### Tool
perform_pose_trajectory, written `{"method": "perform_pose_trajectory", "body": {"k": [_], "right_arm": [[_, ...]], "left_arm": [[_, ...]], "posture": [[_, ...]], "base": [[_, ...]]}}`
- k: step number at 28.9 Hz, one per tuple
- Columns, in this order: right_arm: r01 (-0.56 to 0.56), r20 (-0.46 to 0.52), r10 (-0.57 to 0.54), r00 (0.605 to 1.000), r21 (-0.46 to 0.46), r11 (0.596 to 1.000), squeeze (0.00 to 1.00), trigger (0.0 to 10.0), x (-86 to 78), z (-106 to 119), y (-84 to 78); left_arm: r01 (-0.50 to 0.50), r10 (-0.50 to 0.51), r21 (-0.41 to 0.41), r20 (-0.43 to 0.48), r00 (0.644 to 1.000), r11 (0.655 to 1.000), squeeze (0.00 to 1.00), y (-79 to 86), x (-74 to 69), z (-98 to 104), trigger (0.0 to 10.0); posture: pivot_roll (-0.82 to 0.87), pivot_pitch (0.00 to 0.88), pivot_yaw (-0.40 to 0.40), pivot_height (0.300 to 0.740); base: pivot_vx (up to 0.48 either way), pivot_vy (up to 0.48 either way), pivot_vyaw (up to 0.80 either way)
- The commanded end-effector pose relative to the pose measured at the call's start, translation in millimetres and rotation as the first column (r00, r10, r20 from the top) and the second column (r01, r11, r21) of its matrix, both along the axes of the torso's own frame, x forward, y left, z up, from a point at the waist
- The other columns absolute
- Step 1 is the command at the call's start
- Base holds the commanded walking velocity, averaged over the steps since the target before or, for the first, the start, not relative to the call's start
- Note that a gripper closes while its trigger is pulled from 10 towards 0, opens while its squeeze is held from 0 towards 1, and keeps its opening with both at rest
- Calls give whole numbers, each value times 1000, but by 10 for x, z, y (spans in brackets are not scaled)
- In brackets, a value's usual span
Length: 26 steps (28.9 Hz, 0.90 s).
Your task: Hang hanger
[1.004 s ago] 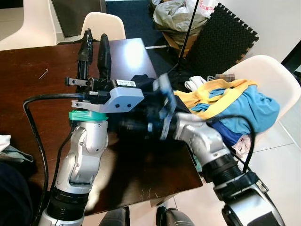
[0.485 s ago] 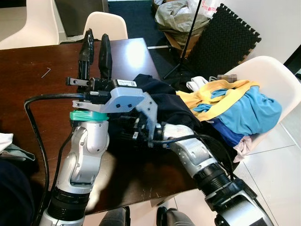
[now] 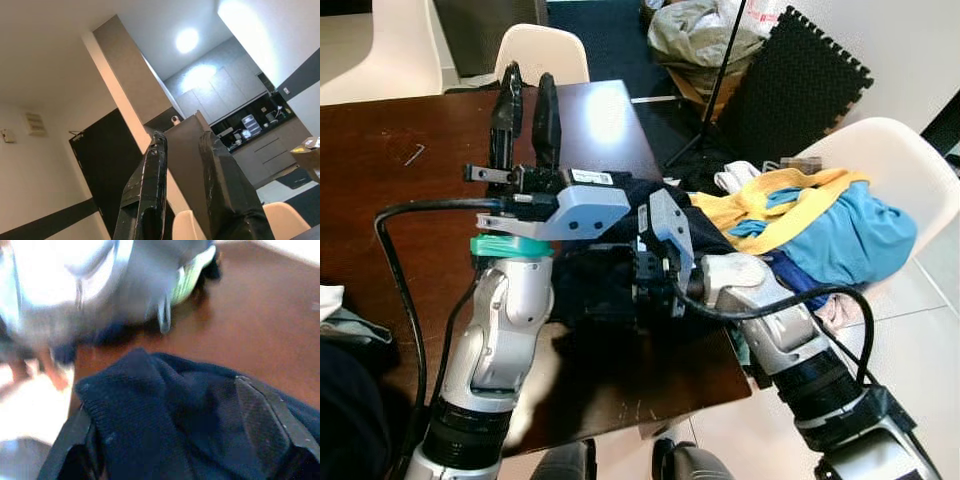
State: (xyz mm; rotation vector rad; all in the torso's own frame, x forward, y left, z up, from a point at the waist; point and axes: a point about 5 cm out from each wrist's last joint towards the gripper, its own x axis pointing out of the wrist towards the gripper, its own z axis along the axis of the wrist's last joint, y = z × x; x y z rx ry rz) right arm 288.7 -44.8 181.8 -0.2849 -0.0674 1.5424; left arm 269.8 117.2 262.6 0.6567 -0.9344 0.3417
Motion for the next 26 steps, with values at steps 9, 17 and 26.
{"method": "perform_pose_trajectory", "body": {"k": [9, 17, 26], "right_arm": [[369, 359, -386, 850, 116, 922, 0, 10000, 376, 230, -15], [317, 230, -357, 905, 193, 929, 0, 10000, 302, 277, -32], [184, 136, -192, 972, 74, 980, 0, 10000, 200, 183, -229]], "left_arm": [[-21, 0, -165, -130, 992, 986, 0, 143, 112, -72, 10000], [-35, -54, -338, -251, 967, 941, 0, 304, 246, -154, 10000], [173, -366, -462, -369, 854, 870, 0, 254, 397, -216, 10000]], "posture": [[50, 88, 12, 740], [53, 89, 13, 740], [46, 89, 17, 740]], "base": [[0, 0, 0], [0, 0, 0], [0, 0, 0]]}}
